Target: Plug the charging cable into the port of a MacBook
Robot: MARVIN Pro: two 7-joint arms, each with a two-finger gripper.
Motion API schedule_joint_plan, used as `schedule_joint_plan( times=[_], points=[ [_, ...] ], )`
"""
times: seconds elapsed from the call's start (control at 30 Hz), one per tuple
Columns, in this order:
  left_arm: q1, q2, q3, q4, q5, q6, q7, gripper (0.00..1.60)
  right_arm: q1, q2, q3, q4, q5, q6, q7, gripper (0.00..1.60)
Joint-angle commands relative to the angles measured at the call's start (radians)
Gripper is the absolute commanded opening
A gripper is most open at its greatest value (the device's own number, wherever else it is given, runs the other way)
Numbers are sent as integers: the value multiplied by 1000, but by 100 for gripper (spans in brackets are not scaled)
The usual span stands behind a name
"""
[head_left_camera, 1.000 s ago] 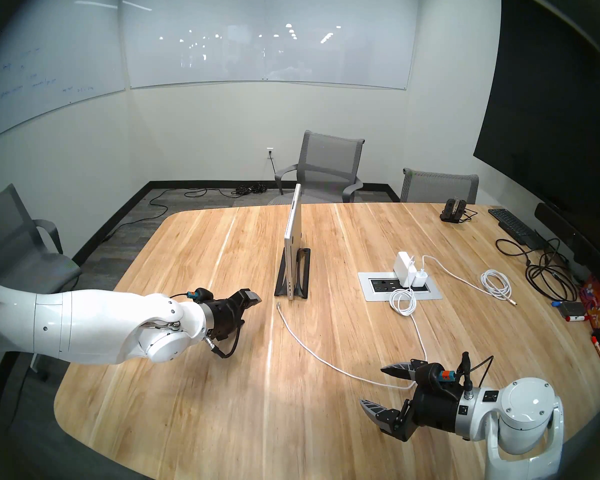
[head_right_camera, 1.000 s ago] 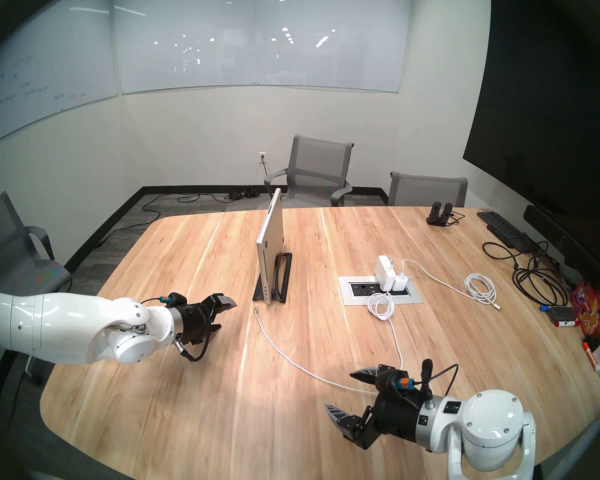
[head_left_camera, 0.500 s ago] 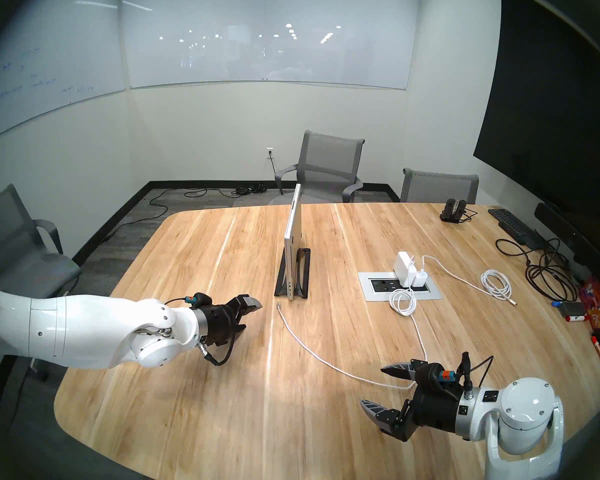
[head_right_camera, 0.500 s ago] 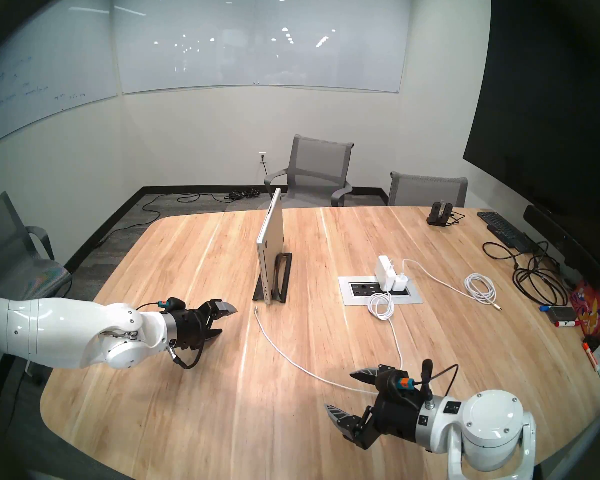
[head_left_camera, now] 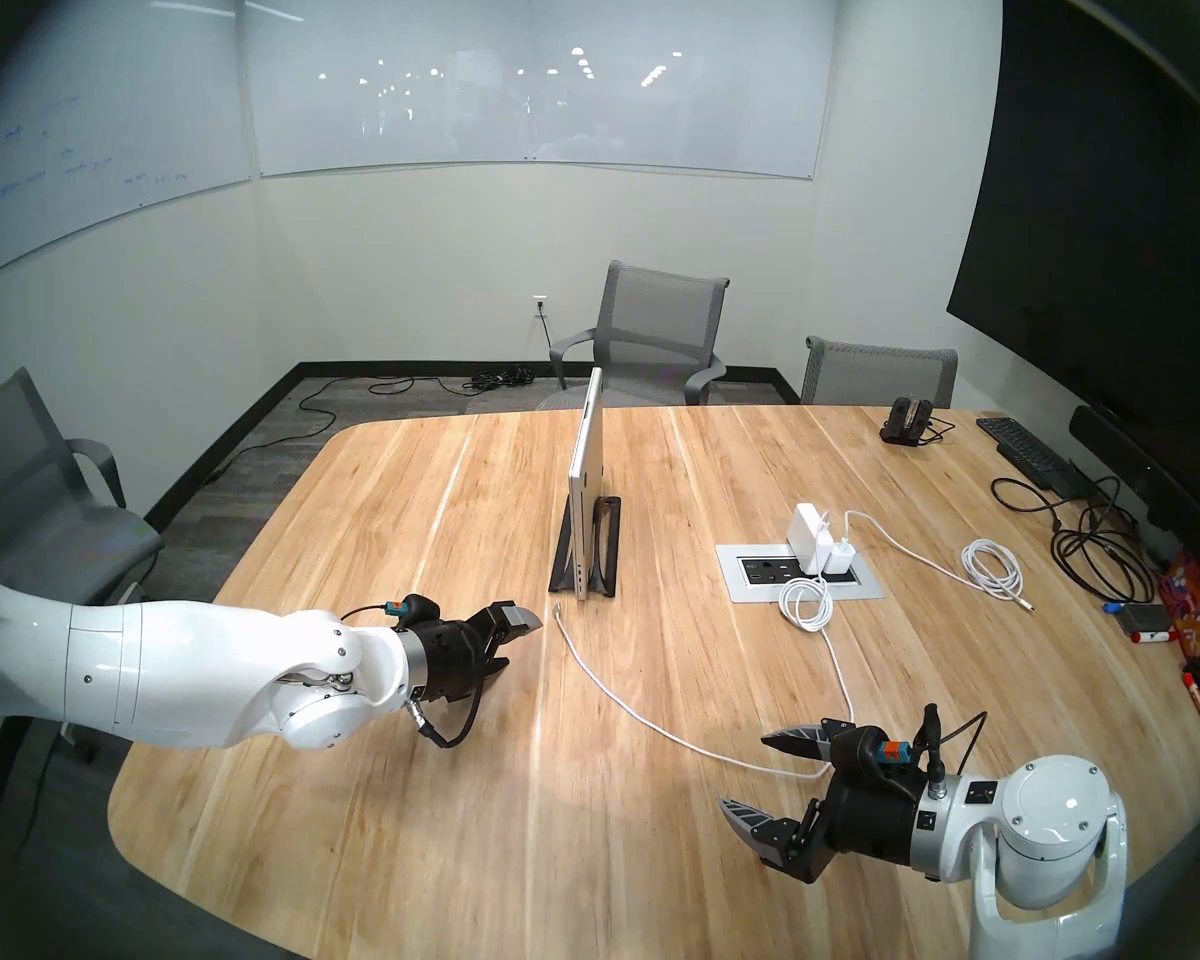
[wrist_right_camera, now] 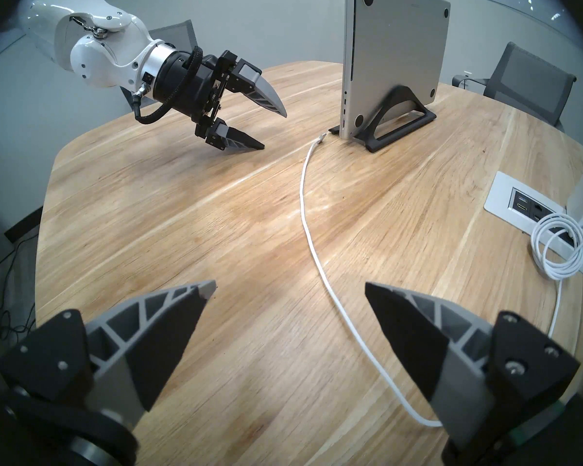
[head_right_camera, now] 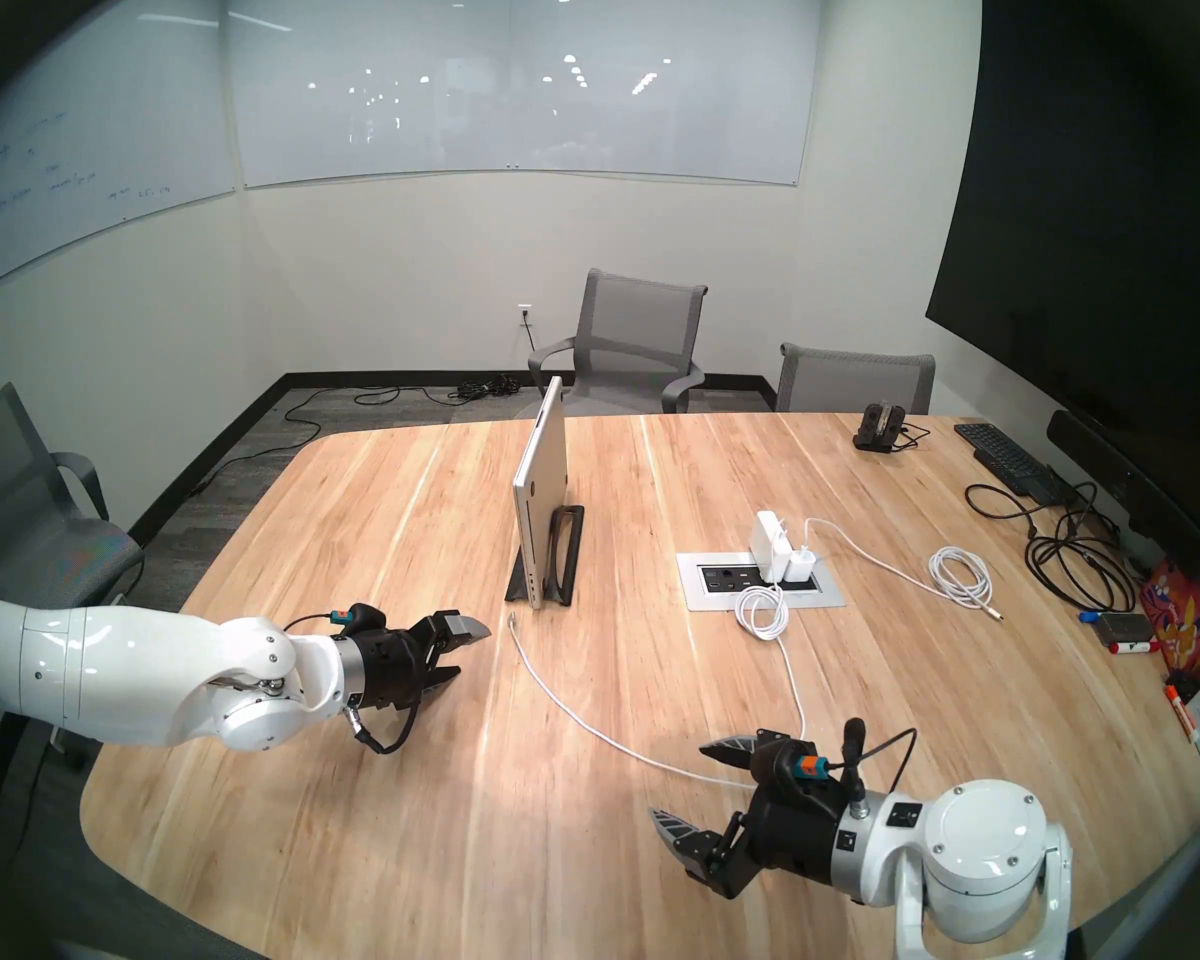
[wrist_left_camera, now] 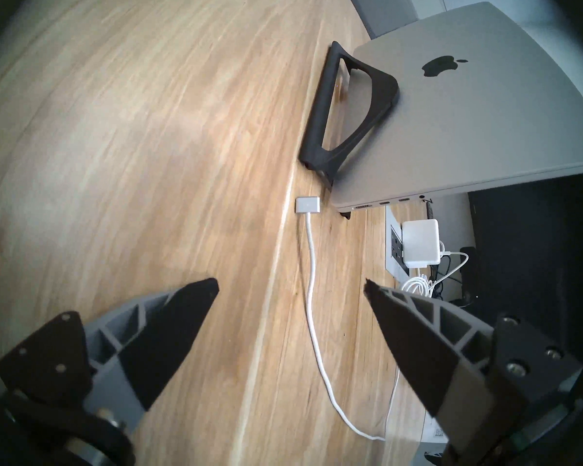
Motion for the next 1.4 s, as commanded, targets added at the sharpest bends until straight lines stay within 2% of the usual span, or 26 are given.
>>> schedule_joint_plan(
  times=[0.0,0.6,1.37],
  points=[
    [4,-51,-6,8,4,-10,6,160,1,1,2,-18,2,-1,1,160],
    [30,-183,-30,102,4,-23,39,160,2,-1,2,-18,0,-1,3,160],
    [35,-256,-40,149,-14,-15,55,160,2,-3,3,-18,-2,-2,5,160]
  ],
)
